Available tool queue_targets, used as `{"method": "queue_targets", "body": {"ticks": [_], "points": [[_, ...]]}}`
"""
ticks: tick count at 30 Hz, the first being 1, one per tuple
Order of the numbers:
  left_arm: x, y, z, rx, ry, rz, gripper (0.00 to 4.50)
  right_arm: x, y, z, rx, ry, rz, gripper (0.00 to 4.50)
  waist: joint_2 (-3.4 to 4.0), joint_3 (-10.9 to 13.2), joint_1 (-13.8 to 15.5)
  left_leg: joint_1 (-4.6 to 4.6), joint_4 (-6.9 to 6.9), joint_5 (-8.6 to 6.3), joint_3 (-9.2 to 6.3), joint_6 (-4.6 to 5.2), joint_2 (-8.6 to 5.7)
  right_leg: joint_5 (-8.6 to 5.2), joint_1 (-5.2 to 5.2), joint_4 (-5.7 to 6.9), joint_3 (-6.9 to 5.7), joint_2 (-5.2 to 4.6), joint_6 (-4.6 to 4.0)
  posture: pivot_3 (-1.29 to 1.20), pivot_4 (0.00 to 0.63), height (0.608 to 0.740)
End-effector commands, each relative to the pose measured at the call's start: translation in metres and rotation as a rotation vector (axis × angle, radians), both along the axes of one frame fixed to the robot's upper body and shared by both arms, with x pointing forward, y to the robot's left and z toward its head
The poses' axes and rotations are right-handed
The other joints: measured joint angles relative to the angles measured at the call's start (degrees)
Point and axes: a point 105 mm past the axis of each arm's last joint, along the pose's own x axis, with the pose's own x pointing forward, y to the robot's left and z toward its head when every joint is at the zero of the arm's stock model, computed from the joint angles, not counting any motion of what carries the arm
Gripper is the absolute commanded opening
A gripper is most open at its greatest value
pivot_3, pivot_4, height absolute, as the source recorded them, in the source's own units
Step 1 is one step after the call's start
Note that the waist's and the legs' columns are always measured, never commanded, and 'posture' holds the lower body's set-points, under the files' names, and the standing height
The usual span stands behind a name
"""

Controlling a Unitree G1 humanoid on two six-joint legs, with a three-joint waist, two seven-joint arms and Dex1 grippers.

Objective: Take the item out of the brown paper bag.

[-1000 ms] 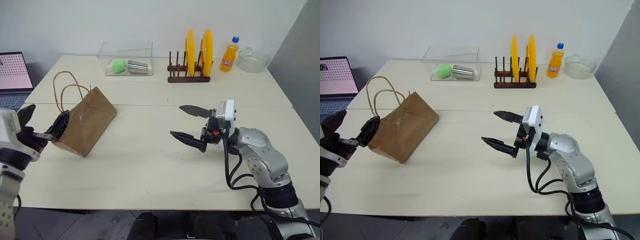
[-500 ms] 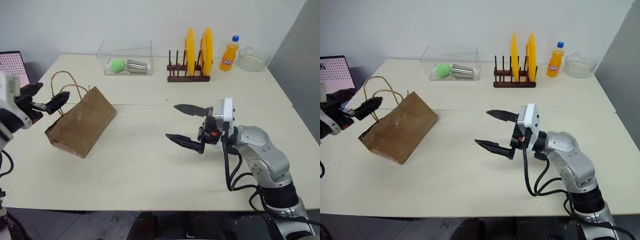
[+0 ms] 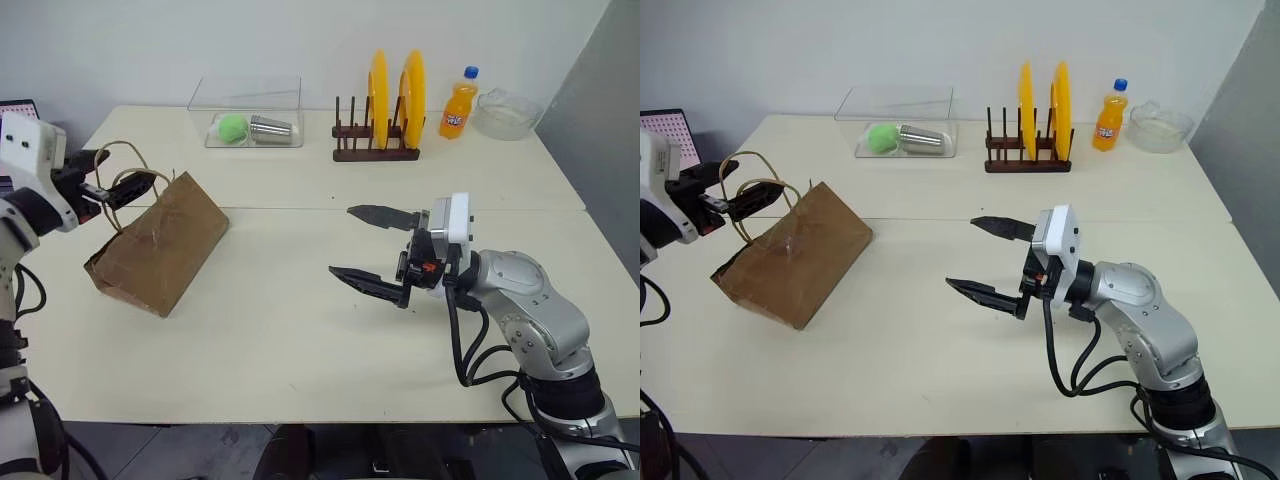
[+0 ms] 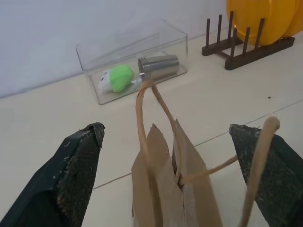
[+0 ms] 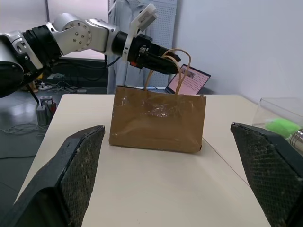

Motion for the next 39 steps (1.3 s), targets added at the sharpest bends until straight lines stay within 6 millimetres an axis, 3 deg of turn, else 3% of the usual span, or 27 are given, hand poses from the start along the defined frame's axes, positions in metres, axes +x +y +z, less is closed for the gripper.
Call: {"method": "queue_targets", "body": {"ticks": [1, 14, 26, 33, 39], "points": [[0.000, 0.000, 0.016, 0.026, -0.046, -0.020, 3.86, -0.006, -0.002, 0.010, 0.010, -0.049, 0.002, 4.50, 0.00, 0.0, 0.0, 0.00, 0.00, 0.00, 0.00, 0.00, 0.00, 0.00, 0.00, 0.00, 0.00, 0.00, 0.00, 0.00, 0.150, 0.740], [0.005, 0.012, 0.009, 0.103, 0.018, -0.014, 0.02, -0.007, -0.003, 0.010, -0.001, -0.054, 0.002, 4.50, -0.01, 0.0, -0.1, 0.00, 0.05, 0.00, 0.01, 0.01, 0.00, 0.00, 0.00, 0.07, -0.01, 0.00, 0.00, 0.00, 0.150, 0.740], [0.025, -0.034, 0.060, 0.147, -0.068, -0.265, 0.02, -0.003, -0.014, 0.006, -0.039, -0.039, -0.057, 4.50, -0.08, 0.0, 0.0, -0.06, 0.16, 0.01, 0.01, 0.02, -0.06, 0.02, 0.00, 0.14, -0.03, 0.02, 0.03, 0.00, 0.150, 0.740], [0.047, -0.089, 0.098, 0.182, -0.146, -0.445, 0.02, -0.008, -0.024, 0.003, -0.066, -0.006, -0.083, 4.50, -0.21, 0.0, 0.0, -0.23, 0.25, 0.01, -0.05, 0.02, -0.08, 0.02, -0.03, 0.12, -0.13, 0.03, 0.05, 0.00, 0.150, 0.740], [0.062, -0.139, 0.100, 0.194, -0.163, -0.577, 0.02, -0.010, -0.034, -0.002, -0.082, 0.027, -0.158, 4.50, -0.21, 0.0, -0.3, -0.25, 0.25, 0.01, 0.03, 0.02, -0.08, 0.04, -0.08, 0.13, -0.07, 0.02, 0.07, 0.00, 0.150, 0.740]]}}
